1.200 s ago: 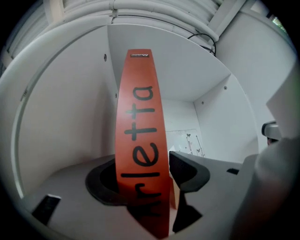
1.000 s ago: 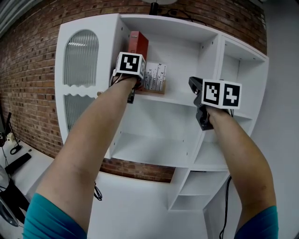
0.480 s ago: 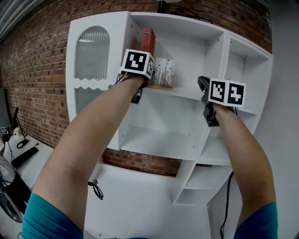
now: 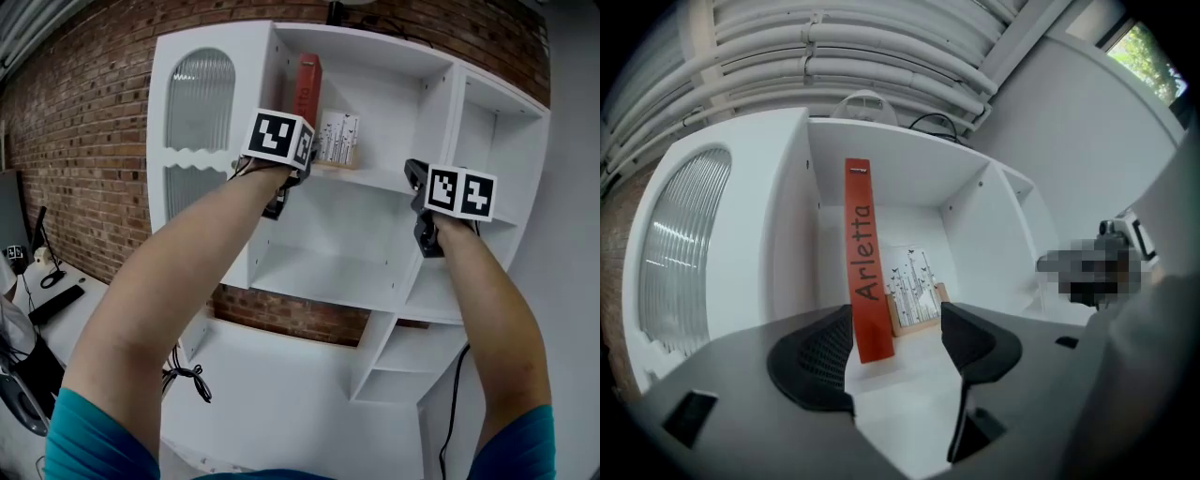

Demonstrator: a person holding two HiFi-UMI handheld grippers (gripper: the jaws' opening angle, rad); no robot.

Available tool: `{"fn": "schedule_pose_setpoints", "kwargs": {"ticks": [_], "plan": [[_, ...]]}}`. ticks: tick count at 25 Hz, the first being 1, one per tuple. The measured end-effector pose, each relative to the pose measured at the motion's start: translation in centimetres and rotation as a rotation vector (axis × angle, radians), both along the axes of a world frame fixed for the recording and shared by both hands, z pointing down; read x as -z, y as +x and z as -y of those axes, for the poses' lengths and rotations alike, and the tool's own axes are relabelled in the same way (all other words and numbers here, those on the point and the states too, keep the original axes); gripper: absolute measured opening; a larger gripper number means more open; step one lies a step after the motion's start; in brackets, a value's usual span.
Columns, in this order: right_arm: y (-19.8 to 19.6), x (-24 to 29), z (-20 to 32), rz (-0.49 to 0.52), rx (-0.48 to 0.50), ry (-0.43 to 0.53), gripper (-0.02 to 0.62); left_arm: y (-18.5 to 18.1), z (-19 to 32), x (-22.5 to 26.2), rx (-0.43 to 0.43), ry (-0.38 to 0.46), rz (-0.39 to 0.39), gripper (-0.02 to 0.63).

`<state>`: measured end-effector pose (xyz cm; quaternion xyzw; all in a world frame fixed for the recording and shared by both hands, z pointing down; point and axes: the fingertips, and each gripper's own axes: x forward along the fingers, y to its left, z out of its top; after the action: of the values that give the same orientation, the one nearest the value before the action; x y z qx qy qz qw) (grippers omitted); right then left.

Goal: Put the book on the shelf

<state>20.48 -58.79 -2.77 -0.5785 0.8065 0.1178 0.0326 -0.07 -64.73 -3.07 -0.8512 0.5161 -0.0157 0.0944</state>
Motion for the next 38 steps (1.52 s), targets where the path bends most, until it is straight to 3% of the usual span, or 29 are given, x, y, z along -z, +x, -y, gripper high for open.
{"fn": "schedule_pose_setpoints", "kwargs": {"ticks": [8, 13, 20, 29, 38], "plan": [[0.2, -3.1, -2.7, -0.035, 0.032, -0.003, 0.023, 1.3, -6.2, -6.5, -0.140, 0.041, 0.099, 0.288], [1.3, -5.4, -4.2, -0.021, 0.048, -0.002, 0.023, 0.2, -8.9, -10.6, -0.214, 0.032, 0.018, 0.288], [0.7, -11.3, -6.2, -0.026, 0.087, -0.015, 0.023, -2.4, -11.0, -17.1, -0.207, 0.077, -0.010, 0.271], [-0.4, -21.6, -9.0, -0.076, 0.119, -0.053, 0.023, -3.5, -14.6, -30.2, -0.247, 0.034, -0.025, 0.197], [-2.1, -33.2, -11.4, -0.063, 0.177, -0.130, 0.023, -4.8, -16.7, -42.7, -0.257, -0.129, -0.087, 0.127]]}}
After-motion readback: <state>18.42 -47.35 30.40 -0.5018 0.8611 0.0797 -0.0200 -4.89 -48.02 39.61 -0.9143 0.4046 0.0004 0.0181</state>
